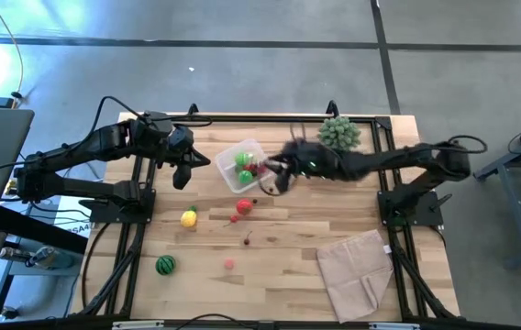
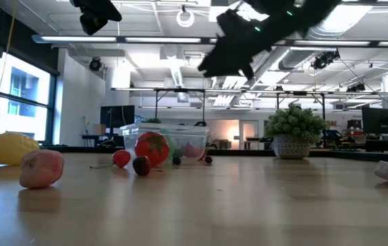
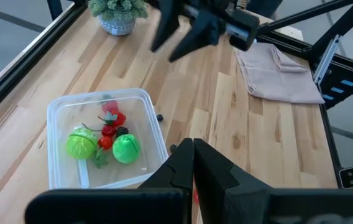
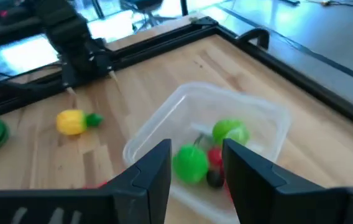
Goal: Pick and placing Produce into tupperware
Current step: Put the right blueberry into the transparent bin
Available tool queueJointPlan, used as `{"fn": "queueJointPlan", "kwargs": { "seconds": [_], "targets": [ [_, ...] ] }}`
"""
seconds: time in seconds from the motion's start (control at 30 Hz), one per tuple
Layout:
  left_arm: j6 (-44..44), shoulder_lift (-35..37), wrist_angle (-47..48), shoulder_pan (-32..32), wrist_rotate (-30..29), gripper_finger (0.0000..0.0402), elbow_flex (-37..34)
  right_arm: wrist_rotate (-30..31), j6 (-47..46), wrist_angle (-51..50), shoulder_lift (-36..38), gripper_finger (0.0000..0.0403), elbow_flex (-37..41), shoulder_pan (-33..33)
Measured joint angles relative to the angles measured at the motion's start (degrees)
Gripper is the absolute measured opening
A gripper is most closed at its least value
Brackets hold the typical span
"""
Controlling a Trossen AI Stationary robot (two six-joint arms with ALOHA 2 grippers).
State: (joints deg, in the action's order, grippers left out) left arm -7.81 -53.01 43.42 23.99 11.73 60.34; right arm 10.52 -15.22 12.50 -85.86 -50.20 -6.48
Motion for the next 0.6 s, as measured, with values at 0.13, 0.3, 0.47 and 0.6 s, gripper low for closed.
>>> {"fn": "queueJointPlan", "kwargs": {
  "seconds": [0.13,0.3,0.47,0.6],
  "targets": [
    [0.0,0.02,0.0,-0.01,0.0,0.0001,-0.01,1.48,1.01,11.1,0.56,0.0135,10.26,2.99],
    [0.0,0.02,0.0,-0.02,0.0,0.0001,-0.02,5.13,5.07,13.67,-2.23,0.0135,13.67,4.95],
    [-0.01,0.01,0.0,0.0,0.0,0.0001,-0.02,7.42,4.78,15.53,-7.76,0.0135,13.64,5.03],
    [0.0,0.02,0.0,0.0,0.0,0.0001,-0.02,7.43,2.0,20.34,-12.64,0.014,13.6,5.0]
  ]
}}
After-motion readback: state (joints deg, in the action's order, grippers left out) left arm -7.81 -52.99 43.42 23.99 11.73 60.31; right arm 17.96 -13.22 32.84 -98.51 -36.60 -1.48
